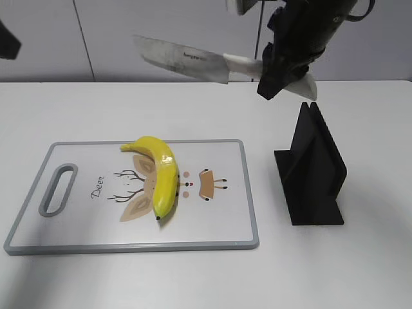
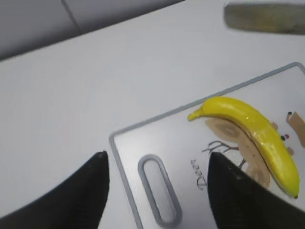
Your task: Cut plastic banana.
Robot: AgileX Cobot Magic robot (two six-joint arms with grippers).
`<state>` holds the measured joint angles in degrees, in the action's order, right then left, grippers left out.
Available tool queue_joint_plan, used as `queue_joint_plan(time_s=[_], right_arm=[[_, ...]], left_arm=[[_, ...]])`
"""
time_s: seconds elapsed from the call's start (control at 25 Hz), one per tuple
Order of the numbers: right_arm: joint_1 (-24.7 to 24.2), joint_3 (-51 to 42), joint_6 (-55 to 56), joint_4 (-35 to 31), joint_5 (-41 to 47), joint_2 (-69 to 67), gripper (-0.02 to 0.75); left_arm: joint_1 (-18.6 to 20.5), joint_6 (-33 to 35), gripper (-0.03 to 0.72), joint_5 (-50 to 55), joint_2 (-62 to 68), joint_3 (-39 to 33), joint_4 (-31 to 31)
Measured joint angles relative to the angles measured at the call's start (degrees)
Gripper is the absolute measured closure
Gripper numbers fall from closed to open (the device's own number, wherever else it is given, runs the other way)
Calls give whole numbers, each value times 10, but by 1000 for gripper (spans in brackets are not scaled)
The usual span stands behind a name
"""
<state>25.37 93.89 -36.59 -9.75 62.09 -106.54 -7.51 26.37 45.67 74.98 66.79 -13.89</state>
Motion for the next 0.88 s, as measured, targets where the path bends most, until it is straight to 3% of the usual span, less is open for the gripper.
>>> queue_joint_plan(time_s=[0.12, 0.28, 0.56, 0.88], right_arm=[[0, 0, 97, 0, 23, 0, 578], [0, 0, 208, -4, 61, 0, 578], [4, -20, 281, -101, 66, 1, 579], [12, -31, 336, -66, 41, 12, 579]], left_arm=[[38, -62, 72, 78, -9, 0, 19], [55, -100, 85, 173, -25, -25, 62], [55, -106, 96, 160, -172, -153, 77], [55, -115, 97, 133, -426, -283, 96]])
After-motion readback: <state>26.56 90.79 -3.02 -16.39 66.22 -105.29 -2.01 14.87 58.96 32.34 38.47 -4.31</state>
